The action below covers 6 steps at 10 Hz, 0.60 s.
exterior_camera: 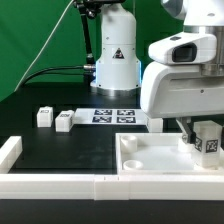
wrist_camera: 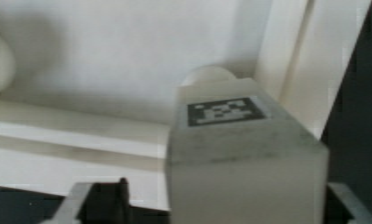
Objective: Assemble one leg
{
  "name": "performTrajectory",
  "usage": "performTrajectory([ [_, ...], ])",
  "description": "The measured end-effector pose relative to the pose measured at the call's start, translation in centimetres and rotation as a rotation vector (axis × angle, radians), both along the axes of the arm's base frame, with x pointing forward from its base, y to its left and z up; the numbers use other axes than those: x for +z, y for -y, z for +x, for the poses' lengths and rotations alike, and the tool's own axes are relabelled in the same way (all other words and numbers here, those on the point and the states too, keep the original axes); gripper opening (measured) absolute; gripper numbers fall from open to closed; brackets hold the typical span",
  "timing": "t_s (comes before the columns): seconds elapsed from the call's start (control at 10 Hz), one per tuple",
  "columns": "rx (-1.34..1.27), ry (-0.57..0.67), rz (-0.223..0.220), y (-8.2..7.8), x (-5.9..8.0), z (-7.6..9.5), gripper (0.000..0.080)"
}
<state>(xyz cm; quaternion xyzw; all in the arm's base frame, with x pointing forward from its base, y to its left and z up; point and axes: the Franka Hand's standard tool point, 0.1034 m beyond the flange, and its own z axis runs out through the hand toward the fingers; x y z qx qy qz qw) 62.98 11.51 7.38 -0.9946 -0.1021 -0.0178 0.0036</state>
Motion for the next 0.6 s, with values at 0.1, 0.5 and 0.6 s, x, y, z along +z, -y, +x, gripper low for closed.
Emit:
performTrajectory([
  [0.1,0.000,0.000,0.000,0.03,-0.01,0.00,0.0290],
  [0.5,-0.200,-0.004,0.008,0.35,-0.15,0.02,0.0290],
  [0.6,-0.330,-0.006,0.011,0.30,-0.19,-0.02,0.0290],
])
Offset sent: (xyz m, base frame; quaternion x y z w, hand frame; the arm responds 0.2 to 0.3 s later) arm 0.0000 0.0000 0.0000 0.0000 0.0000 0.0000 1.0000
